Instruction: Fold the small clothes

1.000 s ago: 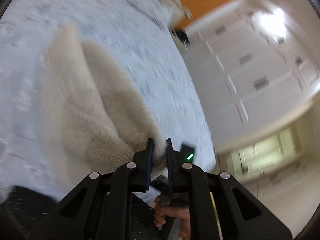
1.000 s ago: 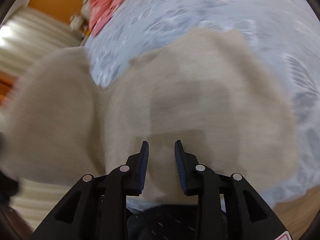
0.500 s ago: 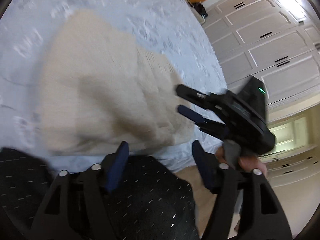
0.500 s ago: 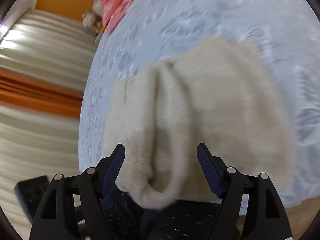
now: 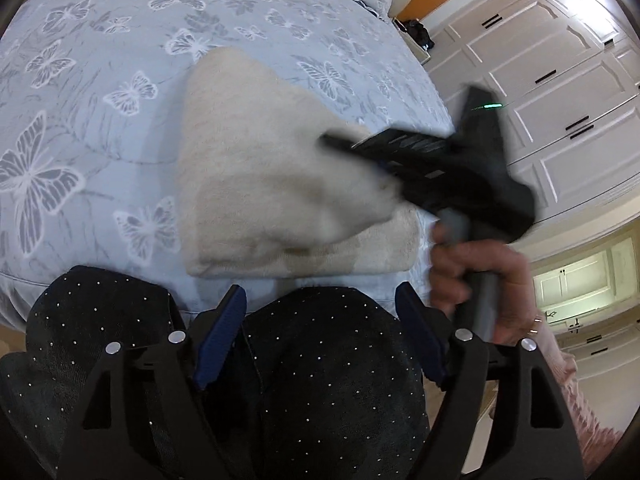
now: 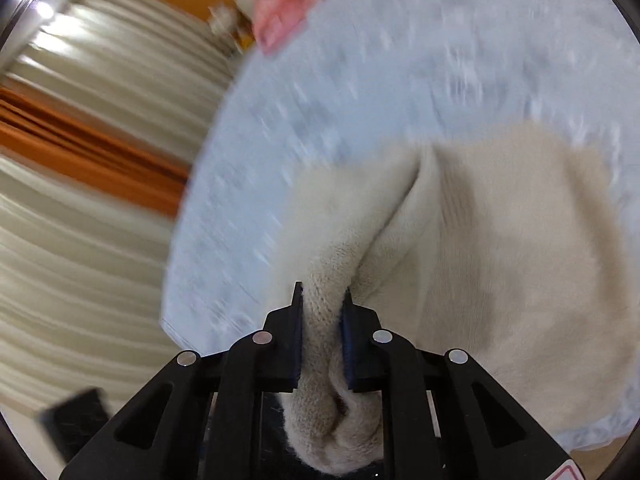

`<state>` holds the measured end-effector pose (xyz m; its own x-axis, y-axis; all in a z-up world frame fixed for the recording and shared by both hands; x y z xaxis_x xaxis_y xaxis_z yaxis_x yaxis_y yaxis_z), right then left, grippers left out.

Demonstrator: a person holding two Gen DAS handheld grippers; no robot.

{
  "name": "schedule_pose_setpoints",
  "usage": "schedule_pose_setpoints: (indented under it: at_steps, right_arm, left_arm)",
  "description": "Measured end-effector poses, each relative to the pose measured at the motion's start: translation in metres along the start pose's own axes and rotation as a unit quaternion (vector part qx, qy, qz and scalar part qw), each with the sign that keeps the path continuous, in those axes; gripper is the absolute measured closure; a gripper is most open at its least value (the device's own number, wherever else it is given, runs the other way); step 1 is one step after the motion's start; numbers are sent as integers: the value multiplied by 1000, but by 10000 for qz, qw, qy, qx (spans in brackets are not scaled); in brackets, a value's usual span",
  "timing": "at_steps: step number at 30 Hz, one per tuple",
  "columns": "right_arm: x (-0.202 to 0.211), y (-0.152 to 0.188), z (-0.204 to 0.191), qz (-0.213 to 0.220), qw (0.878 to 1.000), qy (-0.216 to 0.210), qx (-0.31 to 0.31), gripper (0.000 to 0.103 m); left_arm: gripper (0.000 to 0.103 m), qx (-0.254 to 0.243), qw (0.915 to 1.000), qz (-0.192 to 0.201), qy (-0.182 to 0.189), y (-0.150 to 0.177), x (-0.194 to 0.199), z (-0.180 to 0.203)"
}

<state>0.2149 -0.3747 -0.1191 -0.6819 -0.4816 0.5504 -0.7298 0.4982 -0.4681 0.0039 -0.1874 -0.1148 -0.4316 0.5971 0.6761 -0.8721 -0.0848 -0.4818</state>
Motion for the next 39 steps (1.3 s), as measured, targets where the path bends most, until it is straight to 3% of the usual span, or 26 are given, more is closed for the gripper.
schedule_pose_setpoints:
  at_steps: [3,5,8,10,13,18,20,22,23,24,27,30,33,36,38,39]
  right_arm:
    - [52,-24,12,631,9977,224,86,89]
    - [66,-20,43,677,9961,571,44,88]
    - [53,14,128,68,9895,1430,-204,88]
    - [41,38,160,-189,9872,1492,-538,88]
    - [47,34,155,105,9893,1191,-835,88]
    - [73,-9,120,794,9902,1099,-340,89]
    - [81,-16,128,921,9884,1171,-285,89]
    - [70,-3,162,518,9845,1672,-98,89]
    - [54,15,183,66,9823,1867,-97,88]
    - [51,22,191,-54,9822,1873,-142,88]
    - [65,13,183,181,9857,1634,-375,84]
    - [96,-10,163,751,9817,1720,-330,81]
    - [108,-35,125,1225,9849,1215,-150,80]
    - [82,-39,110,877,9911,994,159,80]
    - [44,-19,138,234,9908,1325,131,82]
    - [31,-2,156,-112,9882,1527,47,97]
  left_arm:
    - [27,-97,9999,130,17,-7,4,3]
    - [23,-174,9996,213,20,-10,5,3]
    - [23,-101,9998,151,-16,-7,-3,-3]
    - [23,44,10000,48,-26,-2,-11,-4]
    - [23,18,10000,44,22,-1,-14,5]
    - [21,-227,9997,11,-57,1,-17,9]
    - [21,-200,9998,2,-84,0,-19,8]
    - [21,-147,9999,13,-78,0,-22,8]
    - [21,-139,9999,-10,-71,1,-24,8]
    - [21,-152,9998,-49,-74,2,-27,8]
    - [21,-249,9995,-146,-124,7,-35,13]
    - [21,-366,9991,-166,-164,9,-38,16]
    - [21,-503,9983,-230,-175,12,-44,20]
    - [21,-710,9971,-195,-166,10,-51,31]
    - [21,-845,9963,-153,-87,5,-57,44]
    - [21,-875,9961,-137,-30,3,-60,50]
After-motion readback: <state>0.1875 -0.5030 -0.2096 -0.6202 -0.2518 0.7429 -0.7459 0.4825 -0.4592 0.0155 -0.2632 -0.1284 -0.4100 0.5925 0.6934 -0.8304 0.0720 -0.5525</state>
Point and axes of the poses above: each gripper's, at about its wrist camera, not at the fingertips, and x roughly against the way its jaws point, z to its right, y to its underside, the point moved 10 cm from there along -x, roughly the way its jaws point, and after that the axes turned 13 degrees about z, right-handed, at the moved point
